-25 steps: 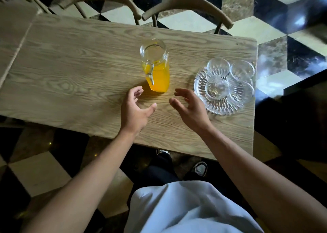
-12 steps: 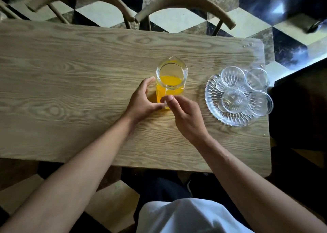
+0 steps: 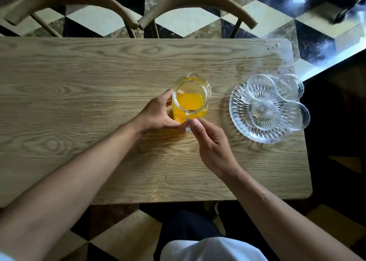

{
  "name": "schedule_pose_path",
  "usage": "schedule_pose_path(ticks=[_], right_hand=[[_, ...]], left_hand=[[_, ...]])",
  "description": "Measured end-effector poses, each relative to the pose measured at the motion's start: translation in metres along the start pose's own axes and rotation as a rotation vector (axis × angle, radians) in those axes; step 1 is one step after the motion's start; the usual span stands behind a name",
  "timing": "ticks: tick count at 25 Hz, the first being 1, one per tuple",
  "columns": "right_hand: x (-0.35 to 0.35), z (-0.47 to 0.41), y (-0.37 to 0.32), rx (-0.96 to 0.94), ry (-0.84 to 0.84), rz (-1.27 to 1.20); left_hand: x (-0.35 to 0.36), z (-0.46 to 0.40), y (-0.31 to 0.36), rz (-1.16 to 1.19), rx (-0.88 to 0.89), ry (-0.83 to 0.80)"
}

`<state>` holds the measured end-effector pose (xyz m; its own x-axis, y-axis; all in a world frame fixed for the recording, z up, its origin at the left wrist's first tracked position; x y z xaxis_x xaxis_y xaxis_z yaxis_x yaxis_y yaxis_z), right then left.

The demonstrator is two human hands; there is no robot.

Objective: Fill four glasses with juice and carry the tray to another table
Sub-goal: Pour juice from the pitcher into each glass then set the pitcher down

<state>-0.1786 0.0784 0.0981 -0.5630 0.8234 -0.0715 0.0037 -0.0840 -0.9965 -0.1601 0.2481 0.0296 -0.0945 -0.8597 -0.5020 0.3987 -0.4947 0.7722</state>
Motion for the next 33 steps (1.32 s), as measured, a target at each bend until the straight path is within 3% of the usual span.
schedule_pose_path(ticks=[15, 19, 23, 33], right_hand=[[-0.055, 0.041, -0.027, 0.013, -0.024, -0.048], [-0.101, 0.073, -0.036, -0.034, 0.0, -0.141], [-0.165, 0.105, -0.031, 0.01, 0.126, -0.36], [-0.309, 0.163, -0.041, 0.021, 0.292, -0.198]], left_hand=[[0.043, 0.069, 0.036, 0.003, -0.167, 0.293], [0.087, 0.093, 0.071, 0.045, -0.182, 0.336], [0.153, 0.111, 0.115, 0.06, -0.181, 0.408], [0.294, 0.113, 0.209, 0.27, -0.172, 0.421]])
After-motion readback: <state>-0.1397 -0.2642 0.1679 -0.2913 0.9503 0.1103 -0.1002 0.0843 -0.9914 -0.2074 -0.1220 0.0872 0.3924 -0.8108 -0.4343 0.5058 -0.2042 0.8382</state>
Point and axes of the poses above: each hand's wrist, its own z-axis away from the middle knuckle, its own x-axis out of the palm, y = z × x, the point moved 8 cm from there along -z, towards the middle knuckle, and after that the axes turned 8 degrees about -x, right-handed, at the moved point
